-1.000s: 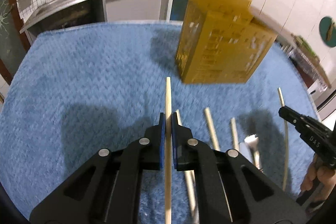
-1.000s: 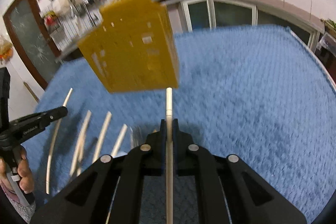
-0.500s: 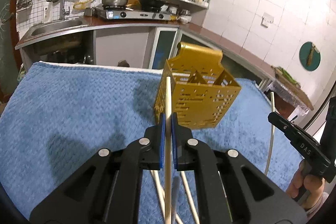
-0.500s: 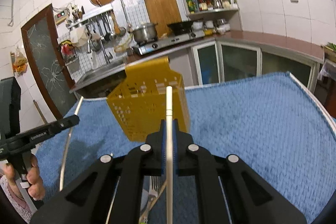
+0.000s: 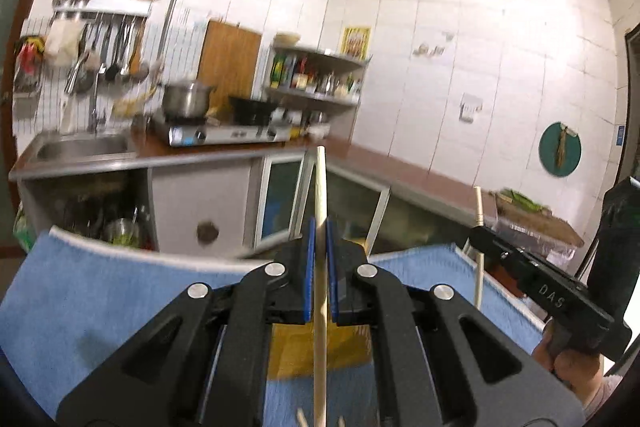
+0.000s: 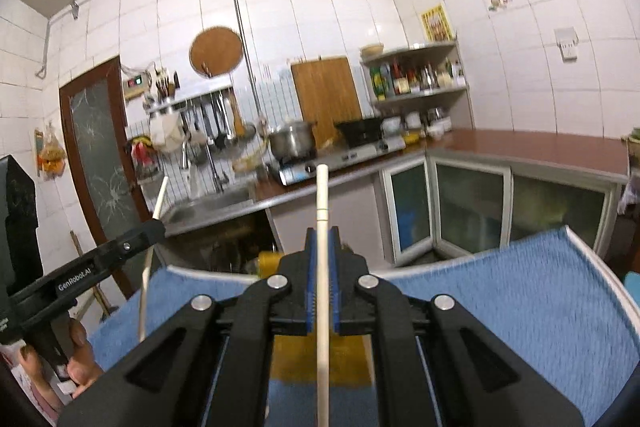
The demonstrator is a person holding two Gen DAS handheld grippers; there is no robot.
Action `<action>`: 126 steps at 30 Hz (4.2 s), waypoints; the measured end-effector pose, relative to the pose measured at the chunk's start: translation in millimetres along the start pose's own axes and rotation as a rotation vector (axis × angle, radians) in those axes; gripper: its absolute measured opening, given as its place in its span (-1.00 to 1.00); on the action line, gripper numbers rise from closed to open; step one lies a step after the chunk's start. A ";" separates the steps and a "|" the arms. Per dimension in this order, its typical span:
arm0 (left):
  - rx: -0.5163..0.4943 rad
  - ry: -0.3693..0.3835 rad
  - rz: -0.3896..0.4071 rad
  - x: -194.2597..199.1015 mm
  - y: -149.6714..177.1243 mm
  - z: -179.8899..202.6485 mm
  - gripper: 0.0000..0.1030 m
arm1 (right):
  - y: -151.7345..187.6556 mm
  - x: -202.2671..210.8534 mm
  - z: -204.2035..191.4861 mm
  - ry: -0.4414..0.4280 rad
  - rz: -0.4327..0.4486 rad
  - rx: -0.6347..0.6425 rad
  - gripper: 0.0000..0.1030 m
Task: Organize utensils
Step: 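Lift both held chopsticks up above the yellow caddy with both tools, then lower both chopsticks into the yellow caddy and open both tools, then withdraw both open tools back toward the remaining utensils on the towel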
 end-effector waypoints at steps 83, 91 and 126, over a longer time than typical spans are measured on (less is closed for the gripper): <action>-0.107 -0.173 -0.134 -85.7 75.8 -24.3 -0.88 | 72.4 -65.7 19.6 0.058 0.013 0.098 -0.86; -0.085 -0.205 -0.131 -33.1 70.4 -23.9 0.21 | 57.2 -21.0 4.5 0.075 0.035 0.118 -0.01; 0.057 -0.162 -0.595 -1.6 222.4 -42.3 0.73 | 221.6 -4.1 57.2 0.273 -0.505 0.044 0.43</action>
Point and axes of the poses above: each gripper's, at about its wrist camera, not at the fingertips, and x roughly against the way its jaws point, z to its right, y to its underside, the point moved 6 cm from there along -x, roughly the way its jaws point, and after that the axes turned 10 degrees about -x, right-handed, at the moved point
